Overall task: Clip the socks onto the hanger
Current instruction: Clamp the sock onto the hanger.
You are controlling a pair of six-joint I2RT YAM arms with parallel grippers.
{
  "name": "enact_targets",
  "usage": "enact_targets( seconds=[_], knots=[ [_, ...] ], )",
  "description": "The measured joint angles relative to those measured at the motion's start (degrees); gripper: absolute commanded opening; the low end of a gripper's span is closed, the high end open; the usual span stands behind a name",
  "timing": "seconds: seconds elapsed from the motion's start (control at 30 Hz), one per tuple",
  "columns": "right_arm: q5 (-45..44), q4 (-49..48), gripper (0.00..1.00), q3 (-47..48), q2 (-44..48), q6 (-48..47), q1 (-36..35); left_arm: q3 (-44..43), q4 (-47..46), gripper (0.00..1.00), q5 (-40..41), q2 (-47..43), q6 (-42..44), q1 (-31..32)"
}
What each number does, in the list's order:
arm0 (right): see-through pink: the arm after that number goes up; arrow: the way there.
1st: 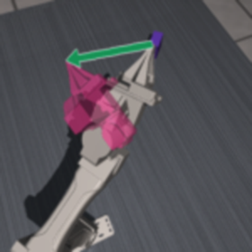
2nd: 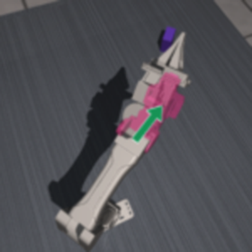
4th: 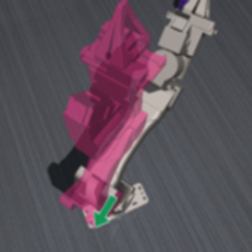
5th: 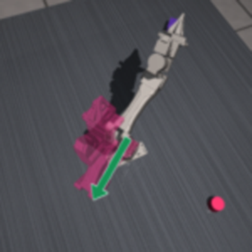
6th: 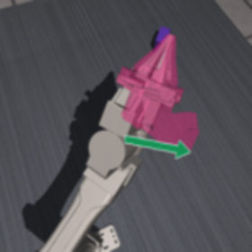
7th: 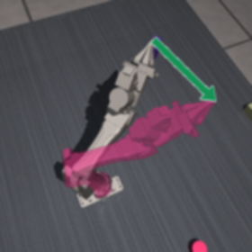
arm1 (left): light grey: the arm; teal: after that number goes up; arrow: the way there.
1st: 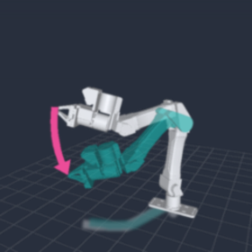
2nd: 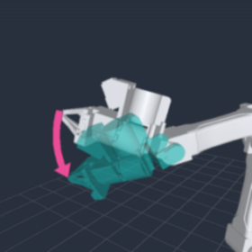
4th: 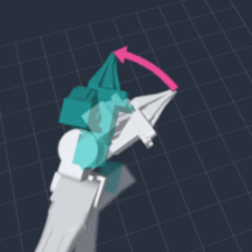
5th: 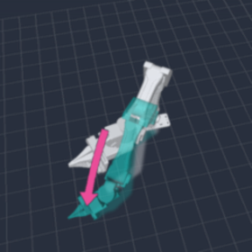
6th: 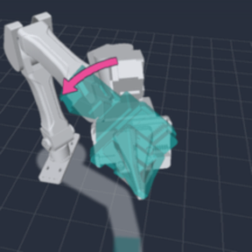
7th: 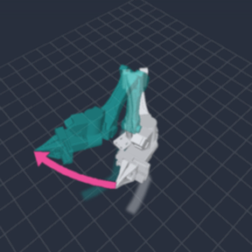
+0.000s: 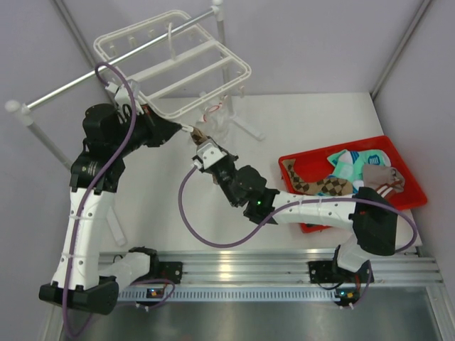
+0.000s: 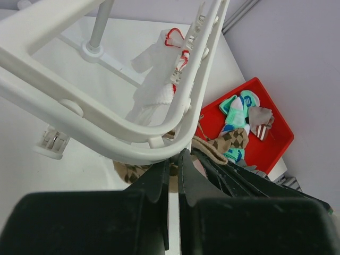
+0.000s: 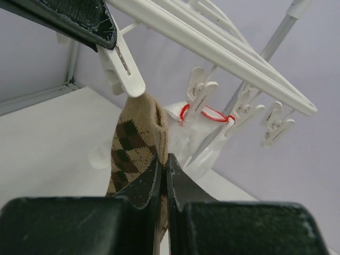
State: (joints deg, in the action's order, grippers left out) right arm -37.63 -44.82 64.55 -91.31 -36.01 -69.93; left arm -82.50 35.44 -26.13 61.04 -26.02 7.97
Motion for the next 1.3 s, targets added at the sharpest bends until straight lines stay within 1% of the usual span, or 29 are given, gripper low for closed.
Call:
enact_targets(
  seconds=[0.5, 0.83, 1.3],
  knots=[
    [-3.3, -7.5, 0.0, 0.2, -4.9, -6.0, -0.6, 0.0, -0.6, 0.0, -0.2, 0.6, -1.3, 0.0],
    [-3.7, -11.8, 0.0, 2.9, -8.5, -11.1, -2.1, 0.0, -1.9, 0.0, -1.0, 1.4, -2.4, 0.0],
    [-4.7, -23.7, 0.0, 5.0, -15.1, -24.3, -2.7, 2.4, -2.5, 0.0, -1.5, 0.7, -2.4, -0.2]
  ],
)
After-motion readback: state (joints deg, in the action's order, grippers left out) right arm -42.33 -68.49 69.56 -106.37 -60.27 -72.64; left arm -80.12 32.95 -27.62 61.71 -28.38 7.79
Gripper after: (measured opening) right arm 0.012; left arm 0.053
